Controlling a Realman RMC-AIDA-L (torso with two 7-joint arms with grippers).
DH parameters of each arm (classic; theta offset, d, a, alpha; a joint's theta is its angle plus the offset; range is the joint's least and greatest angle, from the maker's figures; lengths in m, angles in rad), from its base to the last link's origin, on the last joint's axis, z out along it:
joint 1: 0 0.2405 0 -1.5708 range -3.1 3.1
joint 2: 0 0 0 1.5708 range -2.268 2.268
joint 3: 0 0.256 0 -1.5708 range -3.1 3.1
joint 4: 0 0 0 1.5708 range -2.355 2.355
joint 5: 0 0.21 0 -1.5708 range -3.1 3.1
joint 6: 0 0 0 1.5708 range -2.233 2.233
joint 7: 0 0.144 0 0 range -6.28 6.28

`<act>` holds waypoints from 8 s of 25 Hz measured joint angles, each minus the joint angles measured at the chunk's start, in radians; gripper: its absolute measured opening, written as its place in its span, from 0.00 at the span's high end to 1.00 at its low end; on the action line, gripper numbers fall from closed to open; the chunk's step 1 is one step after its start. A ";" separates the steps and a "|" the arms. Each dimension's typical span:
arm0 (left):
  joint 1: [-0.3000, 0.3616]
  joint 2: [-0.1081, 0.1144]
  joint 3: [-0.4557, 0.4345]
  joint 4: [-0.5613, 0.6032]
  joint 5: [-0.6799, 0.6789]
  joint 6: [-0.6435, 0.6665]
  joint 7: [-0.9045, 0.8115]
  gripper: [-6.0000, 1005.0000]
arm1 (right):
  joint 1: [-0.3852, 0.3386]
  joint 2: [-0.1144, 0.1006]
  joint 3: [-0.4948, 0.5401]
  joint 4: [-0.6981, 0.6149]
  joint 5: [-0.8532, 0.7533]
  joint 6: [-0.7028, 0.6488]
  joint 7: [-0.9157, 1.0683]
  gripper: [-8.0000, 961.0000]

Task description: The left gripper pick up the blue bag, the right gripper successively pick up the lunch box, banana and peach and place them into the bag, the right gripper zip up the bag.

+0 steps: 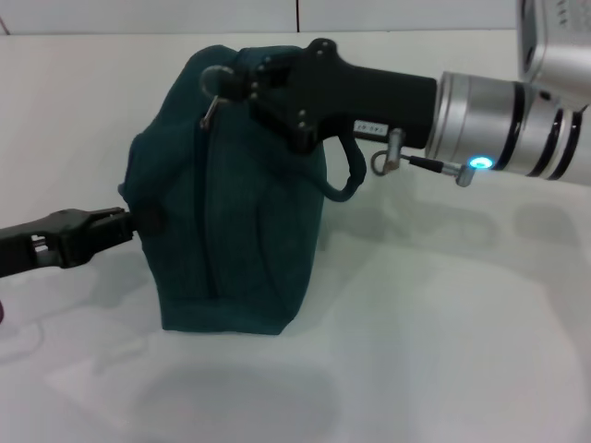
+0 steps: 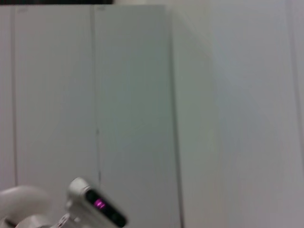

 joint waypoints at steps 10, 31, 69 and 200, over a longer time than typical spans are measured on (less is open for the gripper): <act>-0.011 -0.023 0.029 -0.030 -0.003 0.032 0.065 0.94 | 0.012 -0.002 0.043 0.068 0.000 0.000 0.238 0.98; 0.000 -0.022 0.062 -0.080 -0.016 0.033 0.156 0.94 | 0.059 0.000 0.113 0.144 0.022 0.123 0.290 0.98; -0.156 0.050 -0.120 -0.147 -0.174 -0.109 -0.042 0.22 | -0.227 -0.004 0.152 -0.016 0.018 0.029 0.252 0.98; -0.373 -0.024 0.238 -0.209 -0.138 -0.411 -0.028 0.94 | -0.294 -0.030 0.392 0.446 0.201 -0.248 0.495 0.58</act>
